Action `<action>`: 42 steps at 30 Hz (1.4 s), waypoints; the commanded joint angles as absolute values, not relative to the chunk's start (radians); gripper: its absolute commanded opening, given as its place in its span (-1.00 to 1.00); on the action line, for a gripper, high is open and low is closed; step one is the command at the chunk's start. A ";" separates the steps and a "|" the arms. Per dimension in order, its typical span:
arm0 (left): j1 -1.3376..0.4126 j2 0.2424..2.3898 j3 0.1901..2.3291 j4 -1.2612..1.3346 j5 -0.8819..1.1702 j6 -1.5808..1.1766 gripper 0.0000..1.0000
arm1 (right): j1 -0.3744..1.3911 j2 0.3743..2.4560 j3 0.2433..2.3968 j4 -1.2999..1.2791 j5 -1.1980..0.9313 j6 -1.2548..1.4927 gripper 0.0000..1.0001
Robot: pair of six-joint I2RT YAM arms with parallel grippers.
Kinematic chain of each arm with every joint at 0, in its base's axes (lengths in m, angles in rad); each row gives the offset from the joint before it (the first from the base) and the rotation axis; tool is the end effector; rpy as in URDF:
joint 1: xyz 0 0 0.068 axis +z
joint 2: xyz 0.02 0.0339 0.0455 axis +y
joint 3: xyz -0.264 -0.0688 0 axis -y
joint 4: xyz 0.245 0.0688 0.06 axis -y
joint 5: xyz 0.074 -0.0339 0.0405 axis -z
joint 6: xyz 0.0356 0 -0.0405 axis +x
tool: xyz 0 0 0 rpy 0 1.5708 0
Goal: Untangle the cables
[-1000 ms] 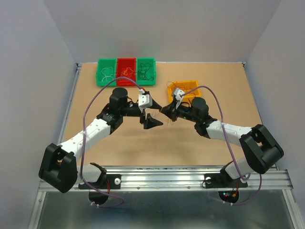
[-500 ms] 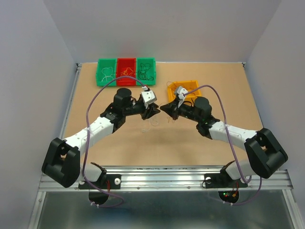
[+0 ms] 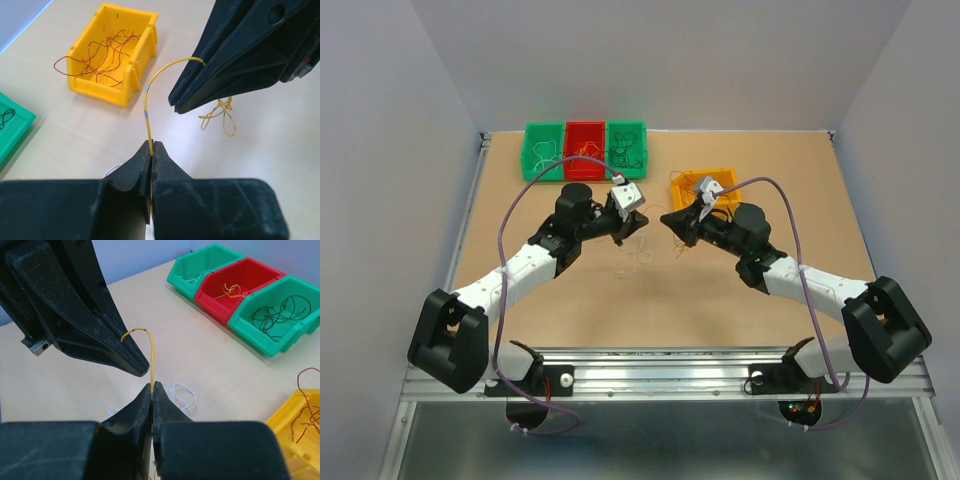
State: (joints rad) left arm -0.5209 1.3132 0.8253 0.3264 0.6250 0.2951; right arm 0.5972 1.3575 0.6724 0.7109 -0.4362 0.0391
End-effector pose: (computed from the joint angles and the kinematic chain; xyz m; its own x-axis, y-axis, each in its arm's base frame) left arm 0.2488 -0.1668 0.2904 0.1296 0.1976 -0.9717 0.9059 0.3748 0.1970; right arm 0.2380 0.1800 0.2657 -0.0123 0.0345 -0.9993 -0.8591 0.5110 0.0282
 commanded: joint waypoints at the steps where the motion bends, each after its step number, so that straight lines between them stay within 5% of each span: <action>1: -0.511 1.285 0.851 0.390 0.600 0.279 -0.82 | 0.607 1.327 0.655 0.765 -0.407 0.044 -0.93; 8: -0.503 1.296 0.851 0.391 0.691 0.271 -0.80 | 0.606 1.330 0.653 0.798 -0.397 0.077 -0.99; 14: -0.503 1.342 0.841 0.423 0.862 0.246 -0.18 | 0.606 1.354 0.626 0.961 -0.414 0.136 -0.99; 21: -0.503 1.397 0.828 0.472 0.907 0.203 0.22 | 0.607 1.379 0.600 1.095 -0.425 0.184 -0.99; 29: -0.503 1.358 0.781 0.568 0.928 0.156 0.36 | 0.615 1.442 0.572 1.281 -0.471 0.247 -0.99; 42: -0.503 1.365 0.782 0.584 0.957 0.126 0.29 | 0.655 1.532 0.612 1.379 -0.457 0.258 -0.99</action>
State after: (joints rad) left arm -0.5072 1.3911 0.7765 0.5343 0.9249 0.1425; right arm 0.6365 1.5223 0.5907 1.2575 -0.4656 0.2588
